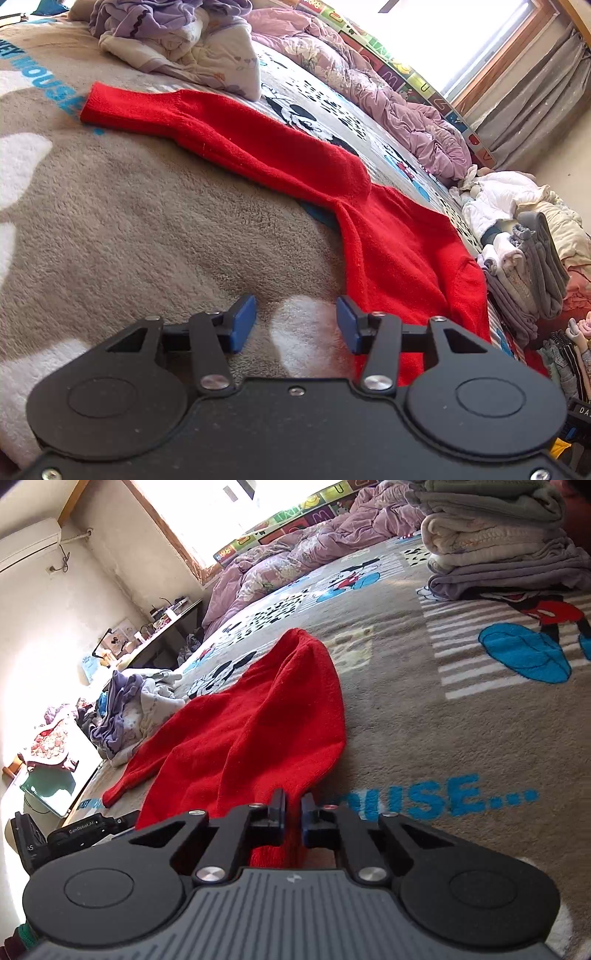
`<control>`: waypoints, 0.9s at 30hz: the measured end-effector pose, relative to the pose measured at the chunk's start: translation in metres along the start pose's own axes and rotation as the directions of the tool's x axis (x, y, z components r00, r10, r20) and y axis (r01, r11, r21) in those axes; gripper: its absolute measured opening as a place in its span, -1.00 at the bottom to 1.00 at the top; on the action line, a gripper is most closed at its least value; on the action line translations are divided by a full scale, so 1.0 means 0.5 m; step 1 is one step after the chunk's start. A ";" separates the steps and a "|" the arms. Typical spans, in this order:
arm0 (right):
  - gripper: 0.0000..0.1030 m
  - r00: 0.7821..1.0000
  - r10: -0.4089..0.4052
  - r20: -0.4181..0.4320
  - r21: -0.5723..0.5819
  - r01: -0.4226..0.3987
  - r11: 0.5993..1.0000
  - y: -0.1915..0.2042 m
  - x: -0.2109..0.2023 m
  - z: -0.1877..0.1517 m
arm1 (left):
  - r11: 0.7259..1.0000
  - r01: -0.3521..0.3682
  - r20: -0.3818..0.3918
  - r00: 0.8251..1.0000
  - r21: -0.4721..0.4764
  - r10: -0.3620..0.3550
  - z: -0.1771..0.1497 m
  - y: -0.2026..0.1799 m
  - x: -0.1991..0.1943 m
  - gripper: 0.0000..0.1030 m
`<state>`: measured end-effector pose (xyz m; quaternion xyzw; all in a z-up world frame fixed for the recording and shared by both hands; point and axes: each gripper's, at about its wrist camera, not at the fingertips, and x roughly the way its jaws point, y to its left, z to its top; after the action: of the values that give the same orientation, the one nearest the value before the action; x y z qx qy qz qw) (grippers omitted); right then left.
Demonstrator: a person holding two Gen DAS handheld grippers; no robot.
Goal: Fold clothes
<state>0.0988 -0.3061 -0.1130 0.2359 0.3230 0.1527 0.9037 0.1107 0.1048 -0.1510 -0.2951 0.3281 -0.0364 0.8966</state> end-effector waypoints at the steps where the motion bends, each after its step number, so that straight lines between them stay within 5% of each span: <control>1: -0.86 1.000 -0.008 0.023 -0.006 0.008 1.000 -0.004 -0.012 0.012 | 1.000 0.001 -0.001 1.000 -0.002 -0.001 0.000 0.000 0.000 -0.08; 6: -0.90 0.993 -0.070 0.096 -0.021 0.072 0.997 -0.052 -0.055 0.091 | 1.000 0.007 -0.004 1.000 -0.003 -0.007 0.002 0.000 0.001 -0.04; 9: -0.83 0.998 -0.041 0.045 0.052 0.039 0.998 -0.086 -0.056 0.112 | 1.000 0.007 -0.004 1.000 0.002 -0.007 0.003 -0.003 0.004 -0.01; 14: -0.06 0.997 0.037 -0.068 0.097 -0.030 0.995 -0.066 -0.023 0.066 | 1.000 0.007 -0.004 1.000 0.006 -0.007 0.004 -0.006 0.006 0.00; 18: -0.24 0.992 0.070 -0.101 0.061 -0.064 0.996 -0.033 0.006 0.026 | 1.000 0.012 -0.005 1.000 0.004 -0.012 0.004 -0.004 0.006 0.00; 19: -0.73 0.992 0.075 -0.106 0.047 -0.070 0.996 -0.029 0.011 0.022 | 1.000 0.014 -0.006 1.000 0.002 -0.014 0.005 -0.003 0.006 0.00; 20: -0.90 0.993 0.064 -0.104 0.029 -0.062 0.998 -0.024 0.012 0.022 | 1.000 0.016 -0.007 1.000 -0.001 -0.016 0.005 -0.002 0.006 0.00; 27: -0.90 1.000 0.005 0.009 -0.022 -0.005 1.000 -0.044 -0.039 0.093 | 1.000 0.022 -0.012 1.000 -0.011 -0.022 0.008 0.000 0.008 0.00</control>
<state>0.1173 -0.3483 -0.0829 0.2277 0.3166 0.1574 0.9073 0.1164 0.1057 -0.1510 -0.3036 0.3305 -0.0464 0.8925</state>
